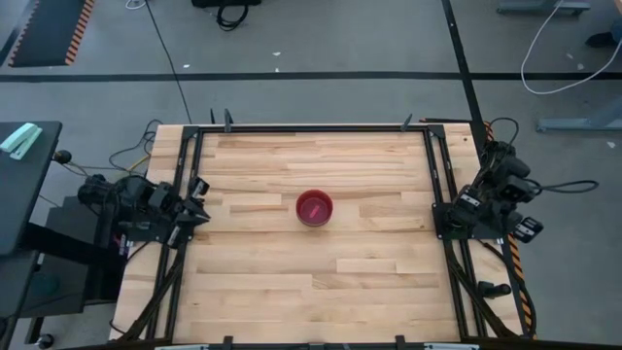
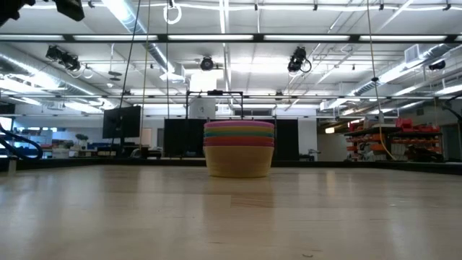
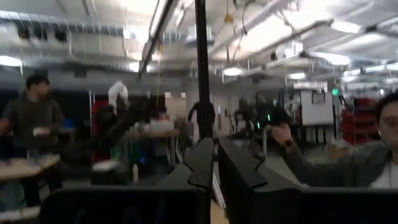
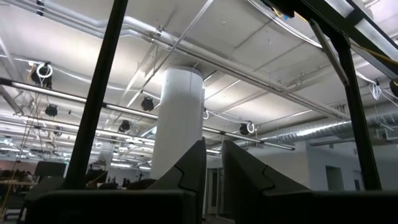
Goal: Nest bowls inside each other
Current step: Return to Home Position
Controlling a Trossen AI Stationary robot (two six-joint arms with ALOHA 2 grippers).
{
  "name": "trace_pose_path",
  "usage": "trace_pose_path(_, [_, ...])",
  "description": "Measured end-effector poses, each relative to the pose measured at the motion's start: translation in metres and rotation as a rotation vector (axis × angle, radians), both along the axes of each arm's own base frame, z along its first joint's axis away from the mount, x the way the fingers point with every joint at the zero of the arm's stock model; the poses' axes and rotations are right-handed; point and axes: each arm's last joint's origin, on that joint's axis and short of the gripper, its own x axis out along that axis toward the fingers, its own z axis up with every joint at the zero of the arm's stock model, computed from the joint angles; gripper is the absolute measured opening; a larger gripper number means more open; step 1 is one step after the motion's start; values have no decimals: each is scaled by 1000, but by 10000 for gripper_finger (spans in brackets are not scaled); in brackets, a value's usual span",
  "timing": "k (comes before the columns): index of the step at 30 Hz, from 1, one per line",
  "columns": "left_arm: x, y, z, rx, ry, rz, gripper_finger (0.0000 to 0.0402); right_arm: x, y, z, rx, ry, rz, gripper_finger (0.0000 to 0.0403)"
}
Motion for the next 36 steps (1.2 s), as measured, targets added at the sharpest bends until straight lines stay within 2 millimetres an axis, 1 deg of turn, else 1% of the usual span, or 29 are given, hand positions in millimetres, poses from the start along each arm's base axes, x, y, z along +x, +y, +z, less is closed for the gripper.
trace_pose_path(2, [1, 0, -3, -7, -27, 3, 35, 1, 1, -2, -1, 1, 0, 62])
trace_pose_path(5, [6, -2, -15, 1, 26, -1, 36, 2, 3, -7, -13, 17, 4, 62])
trace_pose_path(8, [7, -2, -19, -2, 17, -1, 32, 5, 6, -13, -23, 25, 5, 62])
trace_pose_path(11, [11, -3, -30, 4, 38, 1, 27, 7, 9, -21, -14, 27, 10, 62])
trace_pose_path(14, [12, -3, -34, -1, 21, 9, 24, 8, 11, -27, -4, 28, 16, 62])
trace_pose_path(17, [14, -4, -41, 1, 45, 23, 24, 9, 12, -29, -3, 38, 22, 62])
trace_pose_path(27, [15, -4, -44, 1, 47, 26, 36, 12, 16, -40, -11, 53, 27, 62])
trace_pose_path(36, [15, -4, -46, 7, 64, 26, 26, 12, 16, -42, -8, 58, 32, 62])
